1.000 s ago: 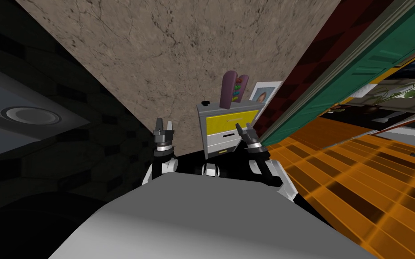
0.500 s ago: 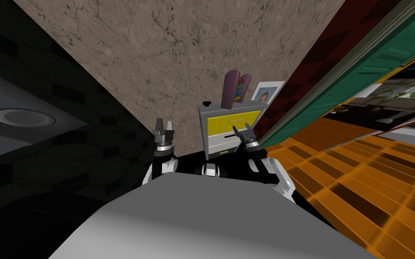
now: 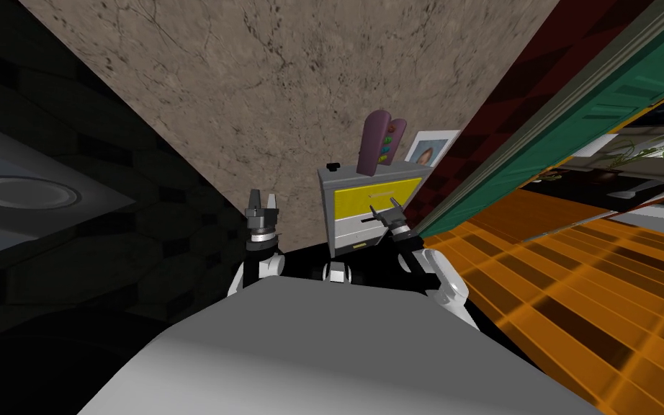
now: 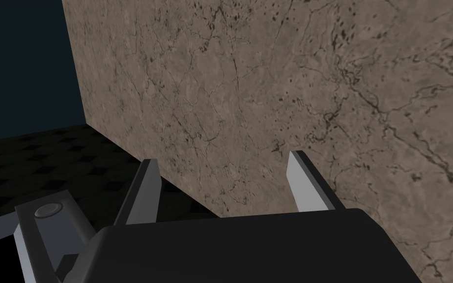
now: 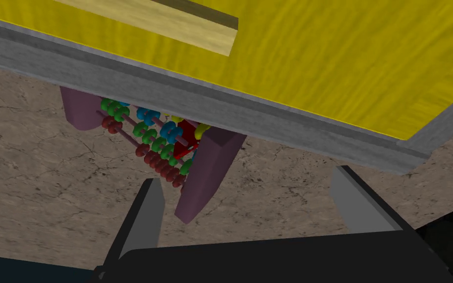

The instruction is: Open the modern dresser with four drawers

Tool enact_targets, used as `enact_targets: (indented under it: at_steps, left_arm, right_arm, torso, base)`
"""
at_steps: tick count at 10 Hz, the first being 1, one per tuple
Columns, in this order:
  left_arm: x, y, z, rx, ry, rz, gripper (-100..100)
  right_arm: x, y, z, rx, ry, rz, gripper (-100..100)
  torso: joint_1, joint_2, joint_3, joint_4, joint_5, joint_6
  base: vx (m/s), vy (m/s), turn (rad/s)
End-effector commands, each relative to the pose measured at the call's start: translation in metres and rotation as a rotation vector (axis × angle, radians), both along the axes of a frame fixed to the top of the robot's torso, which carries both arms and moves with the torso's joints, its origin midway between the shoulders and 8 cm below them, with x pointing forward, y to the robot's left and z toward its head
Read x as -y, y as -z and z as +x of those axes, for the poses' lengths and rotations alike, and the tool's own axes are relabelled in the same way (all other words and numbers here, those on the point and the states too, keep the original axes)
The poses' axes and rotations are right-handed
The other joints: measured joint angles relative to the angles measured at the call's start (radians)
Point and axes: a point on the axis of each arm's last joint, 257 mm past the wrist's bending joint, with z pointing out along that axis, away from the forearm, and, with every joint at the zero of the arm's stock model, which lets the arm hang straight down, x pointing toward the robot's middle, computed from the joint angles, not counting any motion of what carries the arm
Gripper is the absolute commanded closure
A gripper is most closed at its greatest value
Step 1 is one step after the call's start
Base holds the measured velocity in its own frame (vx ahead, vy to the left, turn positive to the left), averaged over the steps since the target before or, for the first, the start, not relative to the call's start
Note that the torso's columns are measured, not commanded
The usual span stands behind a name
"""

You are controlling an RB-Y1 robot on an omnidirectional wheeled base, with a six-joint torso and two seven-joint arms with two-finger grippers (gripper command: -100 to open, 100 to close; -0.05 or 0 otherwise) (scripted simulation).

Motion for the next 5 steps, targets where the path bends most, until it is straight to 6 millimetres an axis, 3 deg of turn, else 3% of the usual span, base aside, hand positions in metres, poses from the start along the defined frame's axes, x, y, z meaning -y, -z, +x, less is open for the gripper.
enact_targets:
  at_steps: [1,5]
  left_arm:
    - [0.000,0.000,0.000,0.000,0.000,0.000,0]
    - [0.000,0.000,0.000,0.000,0.000,0.000,0]
  right_arm:
    - [0.005,0.012,0.007,0.010,0.044,-0.157,-100]
    - [0.015,0.031,0.021,0.027,0.106,-0.403,-100]
  torso:
    - [0.000,0.001,0.000,0.000,0.000,0.000]
    - [0.000,0.000,0.000,0.000,0.000,0.000]
  base:
    - [0.025,0.025,0.003]
    - [0.029,0.031,0.004]
